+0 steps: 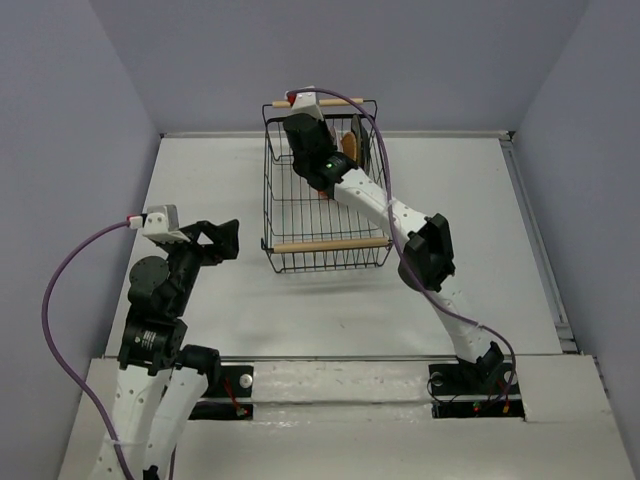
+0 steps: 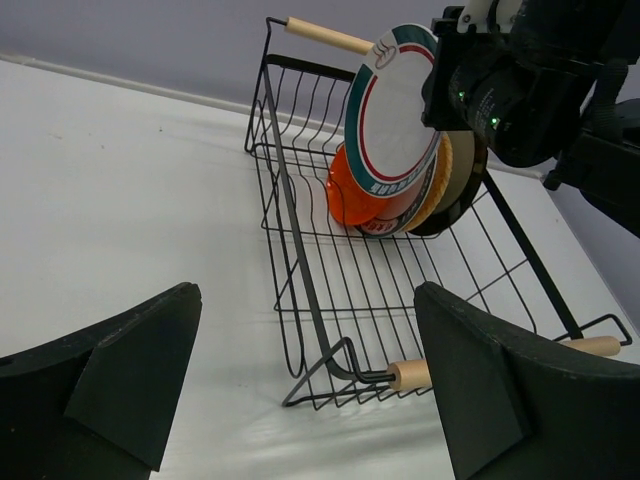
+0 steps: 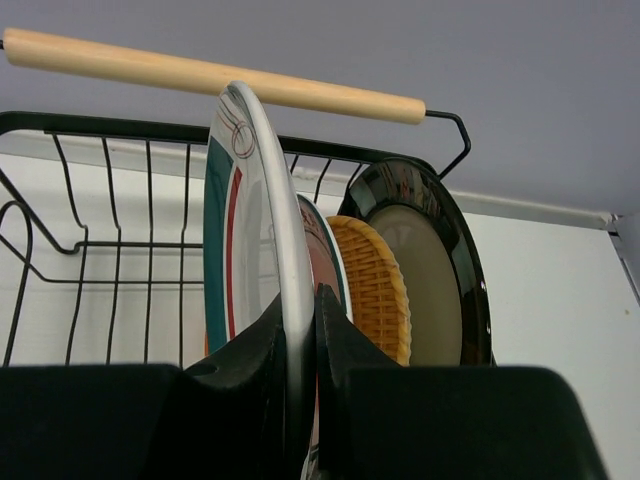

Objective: Load the plates into the dish rack

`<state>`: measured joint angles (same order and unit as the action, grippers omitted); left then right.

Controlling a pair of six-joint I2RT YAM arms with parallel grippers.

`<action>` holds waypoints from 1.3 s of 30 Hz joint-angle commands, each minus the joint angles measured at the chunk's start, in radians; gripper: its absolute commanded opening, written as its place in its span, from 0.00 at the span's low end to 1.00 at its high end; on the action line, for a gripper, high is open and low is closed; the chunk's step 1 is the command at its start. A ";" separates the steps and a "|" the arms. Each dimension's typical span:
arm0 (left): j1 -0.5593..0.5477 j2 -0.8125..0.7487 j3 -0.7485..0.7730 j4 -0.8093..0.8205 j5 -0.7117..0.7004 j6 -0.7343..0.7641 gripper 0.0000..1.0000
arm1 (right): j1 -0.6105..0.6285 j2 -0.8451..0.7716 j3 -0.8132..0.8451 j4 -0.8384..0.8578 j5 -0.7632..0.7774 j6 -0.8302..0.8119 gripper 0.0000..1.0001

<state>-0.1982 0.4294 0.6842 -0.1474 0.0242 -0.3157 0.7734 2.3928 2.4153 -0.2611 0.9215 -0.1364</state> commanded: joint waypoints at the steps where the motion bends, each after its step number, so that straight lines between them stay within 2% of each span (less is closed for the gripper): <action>1: -0.033 -0.017 0.038 0.029 -0.013 0.017 0.99 | 0.006 -0.012 0.044 0.086 0.047 0.038 0.07; 11: -0.066 -0.017 0.035 0.032 -0.013 0.017 0.99 | 0.006 0.003 -0.013 0.020 -0.004 0.196 0.07; 26: -0.073 -0.015 0.034 0.031 -0.013 0.017 0.99 | 0.006 0.068 -0.016 0.006 0.071 0.195 0.07; 39: -0.073 -0.014 0.032 0.035 -0.013 0.017 0.99 | 0.024 0.097 -0.011 0.029 0.027 0.170 0.08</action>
<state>-0.2687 0.4213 0.6846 -0.1501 0.0208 -0.3153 0.7879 2.4783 2.3863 -0.2844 0.9222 0.0406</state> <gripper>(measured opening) 0.990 0.138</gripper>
